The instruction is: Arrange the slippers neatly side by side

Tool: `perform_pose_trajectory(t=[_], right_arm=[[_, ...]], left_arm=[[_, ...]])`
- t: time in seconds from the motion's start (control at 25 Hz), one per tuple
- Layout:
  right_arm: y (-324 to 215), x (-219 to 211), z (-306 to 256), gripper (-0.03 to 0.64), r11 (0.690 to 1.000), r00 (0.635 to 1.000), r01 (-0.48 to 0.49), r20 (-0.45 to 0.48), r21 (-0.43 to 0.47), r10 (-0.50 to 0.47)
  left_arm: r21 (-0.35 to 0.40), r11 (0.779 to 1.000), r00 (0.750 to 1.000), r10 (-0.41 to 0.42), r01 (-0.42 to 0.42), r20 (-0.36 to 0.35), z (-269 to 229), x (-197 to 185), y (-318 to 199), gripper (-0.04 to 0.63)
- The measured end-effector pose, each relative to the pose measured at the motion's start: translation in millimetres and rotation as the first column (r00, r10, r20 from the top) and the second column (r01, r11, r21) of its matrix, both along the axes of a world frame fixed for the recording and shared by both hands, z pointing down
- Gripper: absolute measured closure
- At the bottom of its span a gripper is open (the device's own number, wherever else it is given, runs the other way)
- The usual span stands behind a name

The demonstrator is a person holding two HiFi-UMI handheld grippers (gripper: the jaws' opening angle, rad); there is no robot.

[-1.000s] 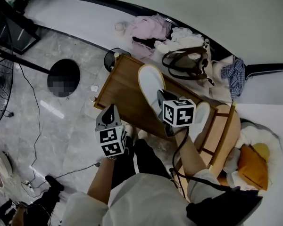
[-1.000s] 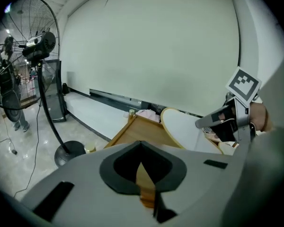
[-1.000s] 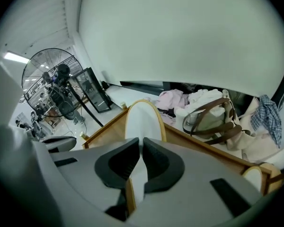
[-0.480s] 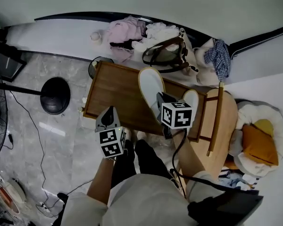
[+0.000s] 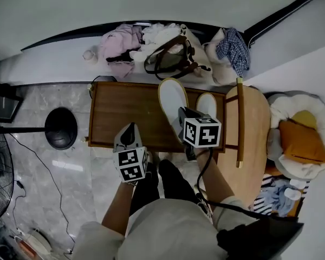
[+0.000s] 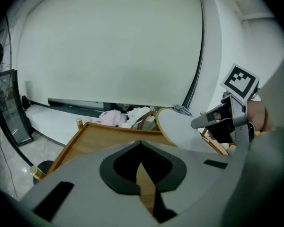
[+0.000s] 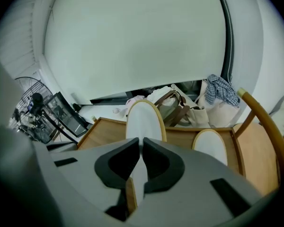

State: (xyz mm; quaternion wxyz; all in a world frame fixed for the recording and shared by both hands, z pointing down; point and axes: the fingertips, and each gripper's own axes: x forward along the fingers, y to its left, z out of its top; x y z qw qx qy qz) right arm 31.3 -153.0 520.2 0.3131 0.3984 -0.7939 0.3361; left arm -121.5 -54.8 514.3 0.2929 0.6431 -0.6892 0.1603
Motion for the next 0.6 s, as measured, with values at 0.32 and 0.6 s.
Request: perform_pose_trajectory(t=[0.32,0.6], right_arm=[[7,27,10,0.571,0.989,0.988,-0.136,0.061,-0.061,0.140],[11,45,24,0.569,0.962,0.963,-0.236,0.101,-0.137,0.250]], left_arm=[[-0.015,0.995,0.995,0.098,-0.098,0.014,1,26,-18,0.591],[-0.034,0.988,0.988,0.152,-0.152,0.017,7,41,-28,0.591]])
